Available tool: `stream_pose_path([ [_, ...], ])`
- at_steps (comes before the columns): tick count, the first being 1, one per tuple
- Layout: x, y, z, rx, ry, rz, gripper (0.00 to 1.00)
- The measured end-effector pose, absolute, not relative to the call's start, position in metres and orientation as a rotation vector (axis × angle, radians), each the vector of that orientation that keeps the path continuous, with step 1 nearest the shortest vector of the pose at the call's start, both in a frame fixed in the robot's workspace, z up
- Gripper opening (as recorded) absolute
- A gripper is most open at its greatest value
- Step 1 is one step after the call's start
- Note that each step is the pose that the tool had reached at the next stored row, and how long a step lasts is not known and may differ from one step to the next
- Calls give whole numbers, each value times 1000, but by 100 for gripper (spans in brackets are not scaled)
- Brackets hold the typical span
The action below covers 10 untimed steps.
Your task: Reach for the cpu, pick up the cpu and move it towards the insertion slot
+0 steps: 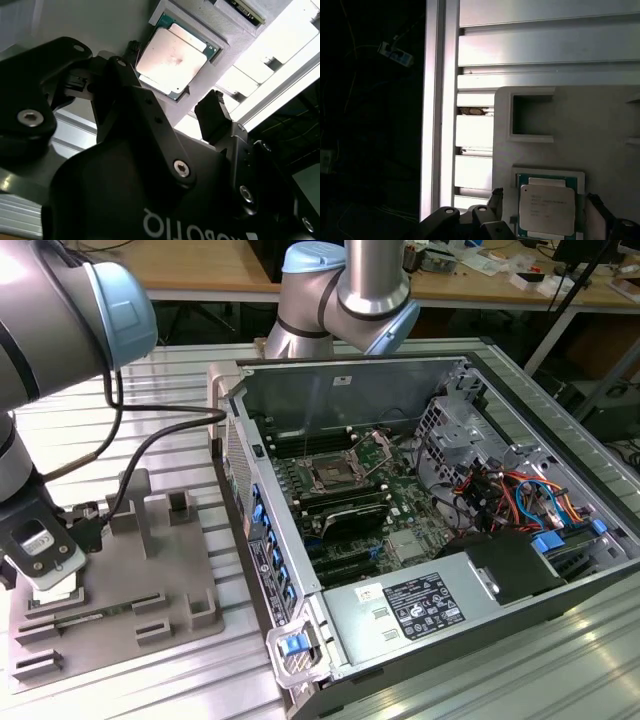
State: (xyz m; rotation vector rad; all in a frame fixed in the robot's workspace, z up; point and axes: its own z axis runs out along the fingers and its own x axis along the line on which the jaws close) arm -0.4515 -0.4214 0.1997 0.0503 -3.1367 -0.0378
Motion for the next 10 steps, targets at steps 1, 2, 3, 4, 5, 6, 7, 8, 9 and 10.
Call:
stream_pose_path([
  [1, -452, -422, 199, 48, -3137, -38, 73],
  [2, -451, -422, 197, 47, -3137, -38, 73],
  [3, -451, -423, 196, 47, -3137, -38, 73],
  [4, -451, -423, 195, 47, -3137, -38, 73],
  [5, -451, -424, 194, 47, -3137, -38, 73],
  [6, -450, -424, 193, 47, -3137, -38, 73],
  [7, -450, -424, 193, 47, -3137, -38, 73],
  [8, -450, -424, 192, 47, -3137, -38, 73],
  [9, -449, -424, 192, 46, -3137, -38, 73],
  [10, -449, -424, 191, 47, -3137, -38, 73],
])
